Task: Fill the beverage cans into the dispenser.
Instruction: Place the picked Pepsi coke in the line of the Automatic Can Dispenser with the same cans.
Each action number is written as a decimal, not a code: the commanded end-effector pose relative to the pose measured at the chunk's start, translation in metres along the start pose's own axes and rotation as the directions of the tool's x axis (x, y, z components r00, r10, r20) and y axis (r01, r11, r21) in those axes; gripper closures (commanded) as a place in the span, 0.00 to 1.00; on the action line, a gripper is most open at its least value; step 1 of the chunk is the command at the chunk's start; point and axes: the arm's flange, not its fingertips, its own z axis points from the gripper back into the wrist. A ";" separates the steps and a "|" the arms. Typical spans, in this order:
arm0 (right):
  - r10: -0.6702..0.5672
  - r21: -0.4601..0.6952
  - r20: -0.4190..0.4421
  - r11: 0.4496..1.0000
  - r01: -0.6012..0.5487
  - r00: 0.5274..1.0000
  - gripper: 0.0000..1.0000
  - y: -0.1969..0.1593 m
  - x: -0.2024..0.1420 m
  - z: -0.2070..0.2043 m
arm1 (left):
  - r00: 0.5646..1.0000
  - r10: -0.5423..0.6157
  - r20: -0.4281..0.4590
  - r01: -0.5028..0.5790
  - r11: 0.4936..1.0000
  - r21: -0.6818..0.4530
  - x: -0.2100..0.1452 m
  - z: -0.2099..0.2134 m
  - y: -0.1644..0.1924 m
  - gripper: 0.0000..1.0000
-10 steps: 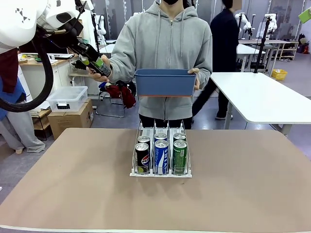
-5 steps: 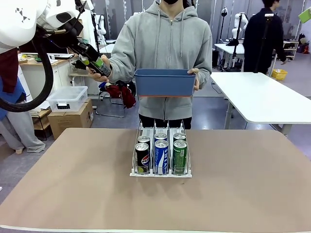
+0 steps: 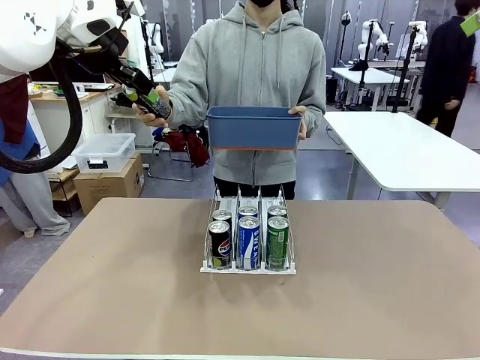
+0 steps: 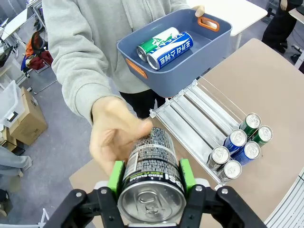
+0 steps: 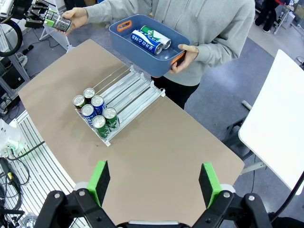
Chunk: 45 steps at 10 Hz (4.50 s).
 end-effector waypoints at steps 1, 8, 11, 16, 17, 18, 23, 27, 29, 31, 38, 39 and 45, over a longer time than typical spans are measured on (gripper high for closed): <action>-0.001 0.007 -0.002 1.000 0.001 1.000 0.00 0.000 -0.001 0.000 | 1.000 -0.009 0.002 0.009 1.000 0.004 0.000 0.002 0.002 1.00; -0.001 0.007 -0.002 1.000 0.001 1.000 0.00 0.000 -0.001 0.000 | 1.000 -0.009 0.002 0.009 1.000 0.004 0.000 0.002 0.002 1.00; -0.001 0.007 -0.002 1.000 0.001 1.000 0.00 0.000 -0.001 0.000 | 1.000 -0.009 0.002 0.009 1.000 0.004 0.000 0.002 0.002 1.00; -0.001 0.007 -0.002 1.000 0.001 1.000 0.00 0.000 -0.001 0.000 | 0.995 0.068 -0.074 -0.056 0.986 0.156 -0.051 0.006 -0.082 0.42; -0.001 0.007 -0.002 1.000 0.001 1.000 0.00 0.000 -0.001 0.000 | 0.993 -0.027 -0.115 0.045 0.986 0.159 -0.071 0.008 -0.096 0.42; -0.001 0.007 -0.002 1.000 0.001 1.000 0.00 0.000 -0.001 0.000 | 0.985 -0.098 -0.143 0.116 0.985 0.126 -0.085 0.008 -0.107 0.42; -0.001 0.007 -0.002 1.000 0.001 1.000 0.00 0.000 -0.001 0.000 | 0.969 -0.125 -0.214 0.147 0.985 0.093 -0.102 0.000 -0.130 0.42; -0.001 0.007 -0.002 1.000 0.001 1.000 0.00 0.000 -0.001 0.000 | 0.964 -0.136 -0.226 0.153 0.987 0.057 -0.106 0.001 -0.134 0.42; -0.001 0.007 -0.002 1.000 0.001 1.000 0.00 0.000 -0.001 0.000 | 0.945 0.039 -0.323 0.018 0.985 0.172 -0.109 -0.029 -0.155 0.42; -0.001 0.007 -0.002 1.000 0.001 1.000 0.00 0.000 -0.001 0.000 | 0.943 0.042 -0.330 0.005 0.990 0.139 -0.127 -0.042 -0.187 0.42; -0.001 0.007 -0.002 1.000 0.001 1.000 0.00 0.000 -0.001 0.000 | 0.957 0.012 -0.291 -0.041 0.995 -0.092 -0.151 -0.095 -0.243 0.42; -0.001 0.007 -0.002 1.000 0.001 1.000 0.00 0.000 -0.001 0.000 | 0.958 0.007 -0.286 -0.039 0.993 -0.108 -0.154 -0.101 -0.247 0.42; -0.001 0.007 -0.002 1.000 0.001 1.000 0.00 0.000 -0.001 0.000 | 0.949 0.002 -0.315 -0.033 0.995 -0.092 -0.120 -0.117 -0.253 0.42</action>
